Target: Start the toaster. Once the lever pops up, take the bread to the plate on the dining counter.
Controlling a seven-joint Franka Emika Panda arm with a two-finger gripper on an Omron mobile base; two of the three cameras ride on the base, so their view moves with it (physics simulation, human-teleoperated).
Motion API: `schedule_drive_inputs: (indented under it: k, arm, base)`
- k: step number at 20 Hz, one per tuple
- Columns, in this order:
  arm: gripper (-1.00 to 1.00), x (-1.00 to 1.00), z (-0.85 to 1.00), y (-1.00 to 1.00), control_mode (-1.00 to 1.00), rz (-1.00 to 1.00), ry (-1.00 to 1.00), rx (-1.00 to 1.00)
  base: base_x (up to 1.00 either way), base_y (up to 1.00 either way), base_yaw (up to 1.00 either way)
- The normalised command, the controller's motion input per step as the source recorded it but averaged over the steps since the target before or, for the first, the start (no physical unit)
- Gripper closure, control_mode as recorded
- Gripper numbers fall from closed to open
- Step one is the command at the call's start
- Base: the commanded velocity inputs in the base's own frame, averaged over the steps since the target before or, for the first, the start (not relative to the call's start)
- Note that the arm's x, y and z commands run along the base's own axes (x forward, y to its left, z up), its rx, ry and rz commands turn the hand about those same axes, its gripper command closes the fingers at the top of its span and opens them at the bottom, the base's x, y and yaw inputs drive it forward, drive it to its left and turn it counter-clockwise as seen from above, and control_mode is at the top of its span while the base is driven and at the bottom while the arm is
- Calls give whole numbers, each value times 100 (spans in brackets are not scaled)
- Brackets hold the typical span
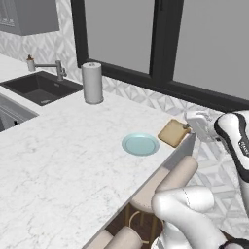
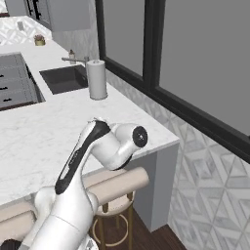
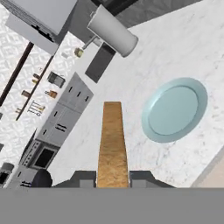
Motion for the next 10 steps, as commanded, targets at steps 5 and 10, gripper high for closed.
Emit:
schedule_drive_inputs:
  k: [5, 10]
  arm:
    - [100, 61, -16, 1, -100, 23, -2, 10]
    - [100, 66, -41, 15, -100, 19, -4, -1]
  base:
    - [0, 0, 0]
    - [0, 0, 0]
